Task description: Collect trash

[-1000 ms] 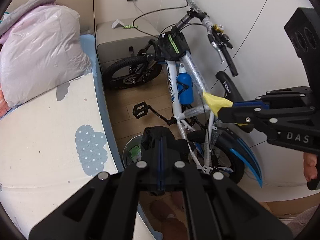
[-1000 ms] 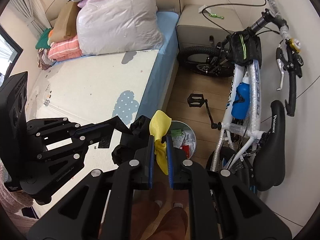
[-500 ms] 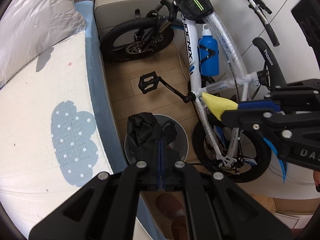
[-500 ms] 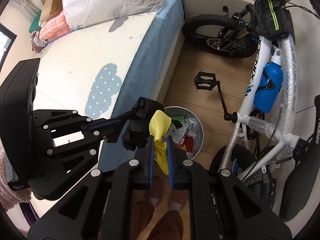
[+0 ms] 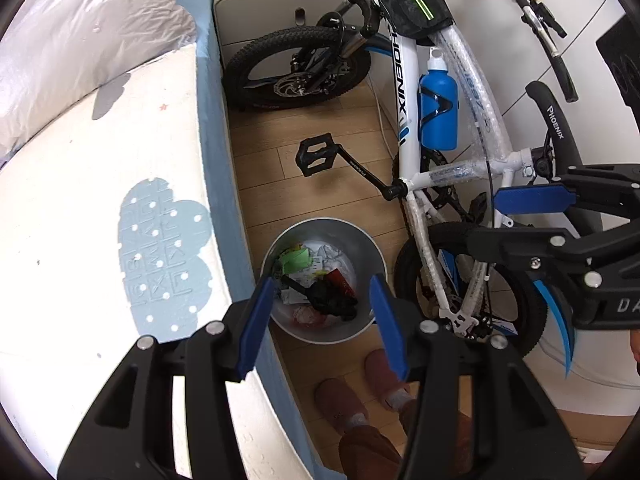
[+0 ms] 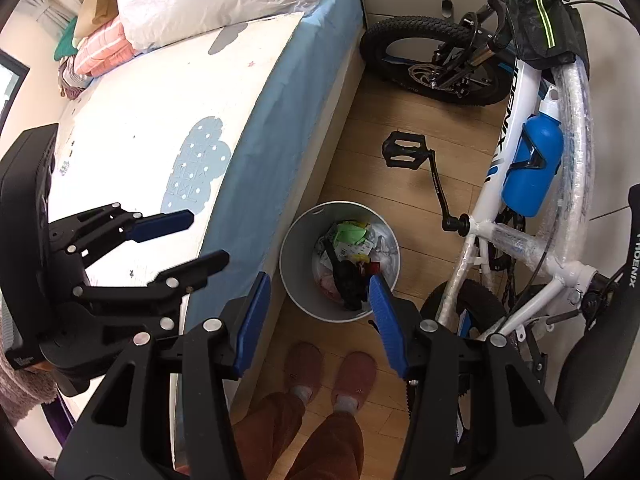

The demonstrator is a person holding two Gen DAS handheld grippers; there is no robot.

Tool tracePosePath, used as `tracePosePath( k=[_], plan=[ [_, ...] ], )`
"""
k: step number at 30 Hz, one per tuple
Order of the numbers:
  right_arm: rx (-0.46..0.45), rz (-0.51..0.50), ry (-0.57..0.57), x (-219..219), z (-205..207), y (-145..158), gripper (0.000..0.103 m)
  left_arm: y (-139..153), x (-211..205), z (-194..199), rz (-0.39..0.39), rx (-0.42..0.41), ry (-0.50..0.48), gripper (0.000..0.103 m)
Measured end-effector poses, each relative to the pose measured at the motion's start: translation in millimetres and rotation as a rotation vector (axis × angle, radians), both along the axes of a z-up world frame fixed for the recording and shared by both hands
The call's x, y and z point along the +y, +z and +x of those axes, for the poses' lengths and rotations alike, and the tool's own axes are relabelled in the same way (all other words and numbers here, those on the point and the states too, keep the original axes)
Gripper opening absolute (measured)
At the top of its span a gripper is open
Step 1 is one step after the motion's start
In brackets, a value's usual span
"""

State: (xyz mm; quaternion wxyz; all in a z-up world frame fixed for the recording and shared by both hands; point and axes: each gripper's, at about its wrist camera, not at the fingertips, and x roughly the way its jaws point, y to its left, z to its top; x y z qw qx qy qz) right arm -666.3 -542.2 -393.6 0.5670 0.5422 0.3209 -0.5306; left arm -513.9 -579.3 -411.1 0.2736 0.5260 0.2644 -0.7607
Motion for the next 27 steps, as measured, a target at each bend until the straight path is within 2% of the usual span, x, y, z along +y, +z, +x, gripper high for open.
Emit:
tracePosePath(
  k=[4,9,10,13,17,21,24,27],
  plan=[
    [0.008,-0.002,0.019,9.1,2.0,17.8,0.05,23.1,7.3,10.5,-0.023,0.005,0.036,0.051],
    [0.023,-0.032,0.075,17.1,15.4,56.0,0.05,63.4,19.8,31.2,-0.044,0.022,0.13,0.052],
    [0.029,-0.04,0.093,18.9,19.1,64.4,0.052,73.1,23.8,36.2,-0.053,0.022,0.154,0.055],
    [0.056,-0.071,0.168,22.6,37.1,92.9,0.059,103.6,37.7,54.6,-0.084,0.04,0.248,0.067],
    [0.047,-0.106,0.27,27.4,65.1,127.9,0.063,137.6,59.3,83.2,-0.091,0.051,0.371,0.073],
    [0.035,-0.153,0.403,30.1,104.6,162.4,0.074,165.2,83.5,121.9,-0.118,0.022,0.507,0.074],
    [0.03,-0.186,0.53,32.6,145.8,183.6,0.075,183.9,105.9,159.4,-0.131,0.002,0.635,0.075],
    [0.0,-0.214,0.666,36.2,188.7,203.1,0.075,202.2,132.9,198.1,-0.161,-0.053,0.778,0.076]
  ],
)
